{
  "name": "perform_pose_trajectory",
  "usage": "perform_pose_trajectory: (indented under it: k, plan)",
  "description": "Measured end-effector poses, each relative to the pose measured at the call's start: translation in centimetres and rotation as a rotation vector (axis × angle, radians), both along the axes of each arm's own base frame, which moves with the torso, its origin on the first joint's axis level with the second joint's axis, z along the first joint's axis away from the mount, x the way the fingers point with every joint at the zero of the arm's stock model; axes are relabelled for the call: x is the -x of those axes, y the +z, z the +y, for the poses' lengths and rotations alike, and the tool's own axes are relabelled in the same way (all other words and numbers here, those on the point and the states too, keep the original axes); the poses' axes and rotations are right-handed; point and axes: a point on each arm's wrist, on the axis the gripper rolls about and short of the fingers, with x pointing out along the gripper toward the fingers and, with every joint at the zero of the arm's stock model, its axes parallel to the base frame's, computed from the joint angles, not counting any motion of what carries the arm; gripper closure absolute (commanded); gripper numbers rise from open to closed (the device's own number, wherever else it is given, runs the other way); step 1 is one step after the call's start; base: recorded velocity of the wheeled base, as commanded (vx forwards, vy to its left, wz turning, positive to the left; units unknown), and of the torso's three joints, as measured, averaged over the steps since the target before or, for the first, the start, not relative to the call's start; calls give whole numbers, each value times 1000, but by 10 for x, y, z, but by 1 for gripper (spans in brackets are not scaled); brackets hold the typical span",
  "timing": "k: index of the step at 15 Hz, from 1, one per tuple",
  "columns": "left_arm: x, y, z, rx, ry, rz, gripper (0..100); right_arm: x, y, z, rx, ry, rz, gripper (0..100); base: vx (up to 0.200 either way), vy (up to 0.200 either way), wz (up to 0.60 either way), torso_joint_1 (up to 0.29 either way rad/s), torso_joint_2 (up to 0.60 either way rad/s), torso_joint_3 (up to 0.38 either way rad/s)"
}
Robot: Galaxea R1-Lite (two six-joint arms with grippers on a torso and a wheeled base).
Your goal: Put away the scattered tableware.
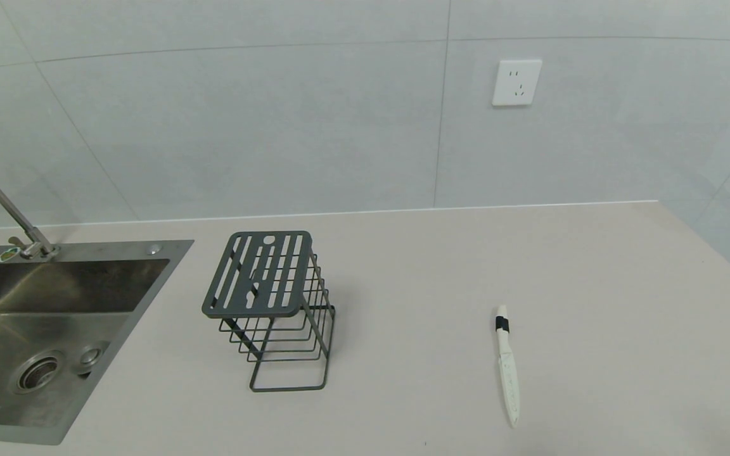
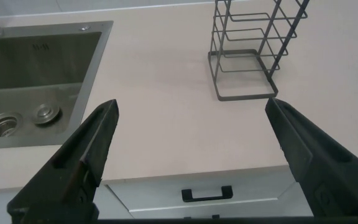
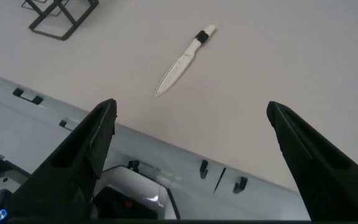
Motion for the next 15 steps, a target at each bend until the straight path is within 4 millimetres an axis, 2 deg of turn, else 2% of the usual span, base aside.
perform_pose_trajectory:
  k: [4, 8, 15]
  plan:
    - [0, 0, 0, 0, 0, 0, 0, -33, 12, 10, 8, 103, 59, 0, 0, 0, 0, 0, 0, 0]
    - [0, 0, 0, 0, 0, 0, 0, -60, 24, 28, 23, 225, 109, 0, 0, 0, 0, 0, 0, 0]
    - [0, 0, 0, 1, 0, 0, 0, -82, 9, 58, 132, 263, 231, 0, 0, 0, 0, 0, 0, 0]
